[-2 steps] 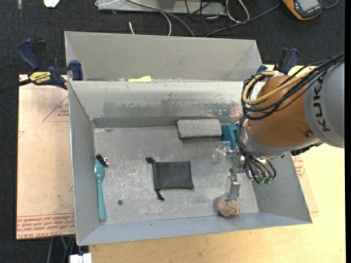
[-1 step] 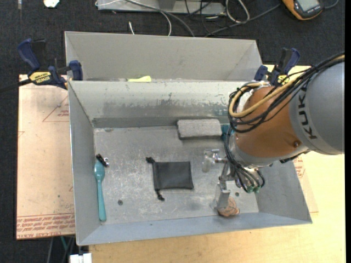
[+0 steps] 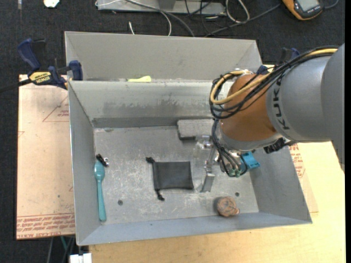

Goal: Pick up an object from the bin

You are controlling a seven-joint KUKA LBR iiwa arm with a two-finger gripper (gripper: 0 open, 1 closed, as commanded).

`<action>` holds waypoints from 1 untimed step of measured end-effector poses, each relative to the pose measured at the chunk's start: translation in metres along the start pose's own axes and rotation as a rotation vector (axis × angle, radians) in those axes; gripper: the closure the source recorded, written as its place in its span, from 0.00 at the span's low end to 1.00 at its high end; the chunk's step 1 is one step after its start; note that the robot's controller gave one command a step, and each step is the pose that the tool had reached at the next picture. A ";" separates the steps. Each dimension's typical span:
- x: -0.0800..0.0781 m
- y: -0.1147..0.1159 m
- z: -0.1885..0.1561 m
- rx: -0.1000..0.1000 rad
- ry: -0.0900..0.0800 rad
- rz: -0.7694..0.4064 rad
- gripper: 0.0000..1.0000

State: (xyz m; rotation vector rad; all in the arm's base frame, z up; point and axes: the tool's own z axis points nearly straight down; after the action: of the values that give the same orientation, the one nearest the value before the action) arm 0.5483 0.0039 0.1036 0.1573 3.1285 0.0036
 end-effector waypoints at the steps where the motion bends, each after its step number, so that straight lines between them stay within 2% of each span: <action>1: -0.014 0.028 0.018 0.000 0.007 -0.162 0.00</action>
Offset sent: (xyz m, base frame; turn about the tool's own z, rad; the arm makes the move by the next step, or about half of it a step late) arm 0.0294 0.0490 -0.0336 -0.1350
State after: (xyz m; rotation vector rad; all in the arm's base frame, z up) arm 0.5655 0.0299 0.0855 -0.0972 3.1376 0.0024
